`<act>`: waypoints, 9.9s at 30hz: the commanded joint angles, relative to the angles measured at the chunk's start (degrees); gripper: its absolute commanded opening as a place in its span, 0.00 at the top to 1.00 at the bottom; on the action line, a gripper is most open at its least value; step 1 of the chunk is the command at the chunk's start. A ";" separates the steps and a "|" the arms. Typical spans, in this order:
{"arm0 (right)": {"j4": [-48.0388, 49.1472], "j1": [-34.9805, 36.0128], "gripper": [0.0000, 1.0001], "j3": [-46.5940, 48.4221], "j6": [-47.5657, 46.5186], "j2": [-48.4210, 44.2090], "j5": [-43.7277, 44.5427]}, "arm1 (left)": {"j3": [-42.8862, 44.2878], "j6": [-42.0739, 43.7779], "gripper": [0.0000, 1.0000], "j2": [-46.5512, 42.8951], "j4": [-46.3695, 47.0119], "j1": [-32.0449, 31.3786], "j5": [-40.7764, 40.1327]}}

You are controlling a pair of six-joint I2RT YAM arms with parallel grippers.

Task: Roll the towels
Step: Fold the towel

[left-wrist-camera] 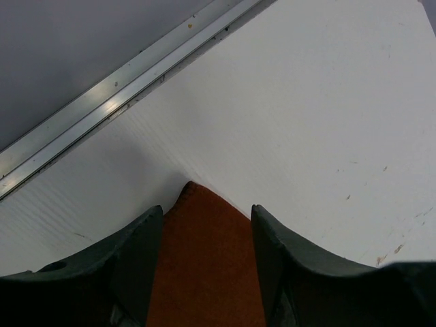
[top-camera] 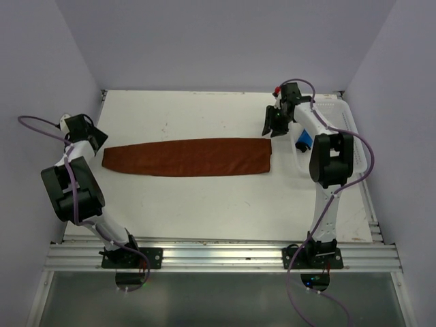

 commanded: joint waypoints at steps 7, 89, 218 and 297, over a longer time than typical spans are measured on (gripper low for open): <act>-0.81 -0.43 0.55 1.38 -0.92 -5.04 2.03 | 4.41 1.98 0.41 -2.63 0.42 0.25 0.46; 0.86 -5.00 1.00 -26.66 1.80 -38.53 16.98 | -12.90 10.32 0.36 -30.75 -4.15 -29.46 3.19; 23.00 33.93 0.59 -1.26 19.20 -4.08 -8.07 | -12.38 10.24 0.29 -35.59 -6.78 -29.46 -2.08; 23.89 13.73 1.00 -12.85 21.84 -26.22 10.49 | -15.28 9.19 0.30 -37.18 -4.59 -30.42 3.96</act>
